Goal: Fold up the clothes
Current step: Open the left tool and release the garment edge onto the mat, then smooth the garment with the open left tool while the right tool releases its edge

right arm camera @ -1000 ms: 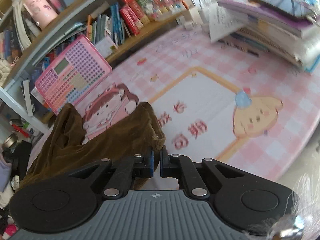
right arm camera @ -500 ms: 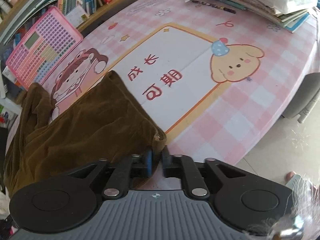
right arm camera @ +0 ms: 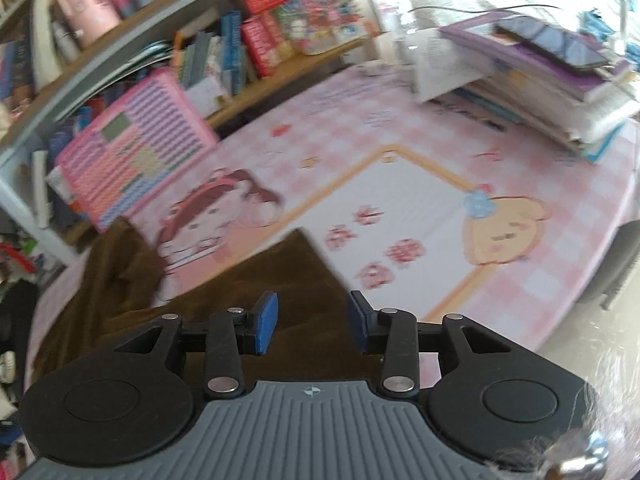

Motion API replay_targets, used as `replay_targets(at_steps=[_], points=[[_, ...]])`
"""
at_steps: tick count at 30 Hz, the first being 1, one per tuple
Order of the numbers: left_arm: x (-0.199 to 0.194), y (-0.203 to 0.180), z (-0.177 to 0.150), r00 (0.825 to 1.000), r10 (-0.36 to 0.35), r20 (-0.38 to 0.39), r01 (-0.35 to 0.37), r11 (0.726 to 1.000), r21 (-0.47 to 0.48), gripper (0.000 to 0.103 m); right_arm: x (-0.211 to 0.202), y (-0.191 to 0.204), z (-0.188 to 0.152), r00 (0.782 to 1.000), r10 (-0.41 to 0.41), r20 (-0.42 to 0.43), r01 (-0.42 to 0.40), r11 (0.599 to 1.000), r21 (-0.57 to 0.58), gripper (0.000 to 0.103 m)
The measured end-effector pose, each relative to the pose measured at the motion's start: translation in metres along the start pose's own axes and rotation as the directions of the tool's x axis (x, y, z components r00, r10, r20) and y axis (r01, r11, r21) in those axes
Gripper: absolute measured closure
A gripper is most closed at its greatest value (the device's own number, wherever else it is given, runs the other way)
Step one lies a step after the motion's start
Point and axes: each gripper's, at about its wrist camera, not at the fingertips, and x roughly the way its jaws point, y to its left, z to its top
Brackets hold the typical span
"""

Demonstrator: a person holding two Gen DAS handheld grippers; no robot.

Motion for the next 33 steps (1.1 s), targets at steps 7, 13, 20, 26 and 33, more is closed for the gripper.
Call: replay_targets(at_steps=[7, 13, 20, 26, 33], points=[[0.015, -0.034, -0.03, 0.998, -0.028, -0.049, 0.03, 0.999, 0.045, 0.026, 0.034, 0.055, 0.013, 0.986, 0.146, -0.081, -0.154, 0.984, -0.093, 0.058], [0.023, -0.044, -0.046, 0.994, 0.078, -0.082, -0.078, 0.997, 0.011, 0.025, 0.096, 0.085, 0.035, 0.931, 0.29, -0.22, -0.315, 0.945, -0.086, 0.056], [0.036, -0.067, -0.053, 0.965, 0.252, -0.073, -0.254, 0.967, -0.016, 0.016, 0.184, 0.114, 0.048, 0.836, 0.374, -0.402, -0.418, 0.908, -0.024, 0.056], [0.05, -0.08, -0.054, 0.926, 0.369, -0.076, -0.372, 0.927, -0.038, 0.012, 0.224, 0.131, 0.054, 0.801, 0.354, -0.483, -0.429, 0.902, -0.051, 0.056], [0.057, -0.088, -0.051, 0.894, 0.437, -0.097, -0.445, 0.891, -0.094, 0.009, 0.247, 0.132, 0.055, 0.783, 0.362, -0.506, -0.434, 0.9, -0.027, 0.073]])
